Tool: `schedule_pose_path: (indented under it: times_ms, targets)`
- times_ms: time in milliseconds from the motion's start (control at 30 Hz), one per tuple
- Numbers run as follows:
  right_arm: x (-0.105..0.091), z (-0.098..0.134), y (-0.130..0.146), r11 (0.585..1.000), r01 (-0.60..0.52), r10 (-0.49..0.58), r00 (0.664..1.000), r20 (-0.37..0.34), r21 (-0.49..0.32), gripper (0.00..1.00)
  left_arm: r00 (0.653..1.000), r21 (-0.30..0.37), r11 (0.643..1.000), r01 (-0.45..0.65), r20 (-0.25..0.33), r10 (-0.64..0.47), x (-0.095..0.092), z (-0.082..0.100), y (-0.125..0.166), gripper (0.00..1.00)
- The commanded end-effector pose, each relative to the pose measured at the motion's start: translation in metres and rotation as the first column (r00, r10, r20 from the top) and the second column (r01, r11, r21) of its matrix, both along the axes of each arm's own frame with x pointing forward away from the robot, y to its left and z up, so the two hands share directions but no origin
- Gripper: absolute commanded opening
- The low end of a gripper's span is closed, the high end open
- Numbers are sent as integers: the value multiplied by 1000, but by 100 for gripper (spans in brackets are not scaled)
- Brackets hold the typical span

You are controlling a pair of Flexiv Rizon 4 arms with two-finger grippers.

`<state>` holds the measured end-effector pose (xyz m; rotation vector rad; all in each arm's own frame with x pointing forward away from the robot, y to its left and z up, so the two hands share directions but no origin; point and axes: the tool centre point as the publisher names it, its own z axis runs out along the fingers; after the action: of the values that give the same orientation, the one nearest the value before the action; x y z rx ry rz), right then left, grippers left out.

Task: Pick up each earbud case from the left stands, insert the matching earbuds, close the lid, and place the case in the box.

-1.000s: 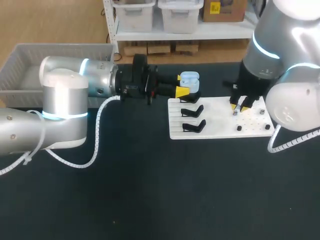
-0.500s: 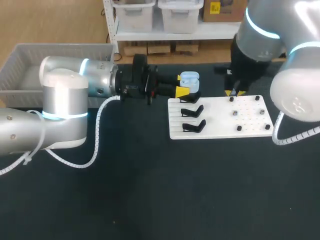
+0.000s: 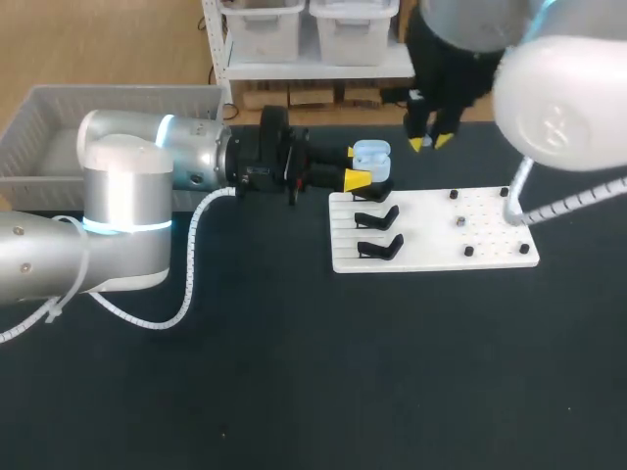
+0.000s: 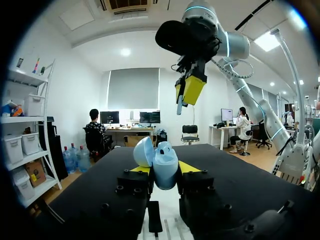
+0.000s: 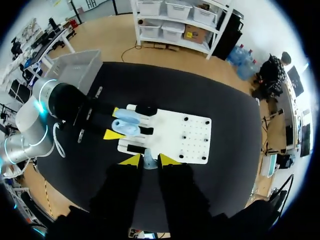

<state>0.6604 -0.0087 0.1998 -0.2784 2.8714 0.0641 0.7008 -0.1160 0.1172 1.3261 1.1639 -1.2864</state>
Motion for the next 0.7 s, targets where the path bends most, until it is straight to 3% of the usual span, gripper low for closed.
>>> schedule_pose_path:
  times_ms: [33,700]
  targets:
    - [6,0,18,999,-28,27,999,-25,-40,0,1000,-3,1000,-5,3,5,-1,-1,0,0]
    - [22,-16,44,991,-121,117,991,-72,-61,0,1000,-3,1000,-5,3,5,-1,-1,0,0]
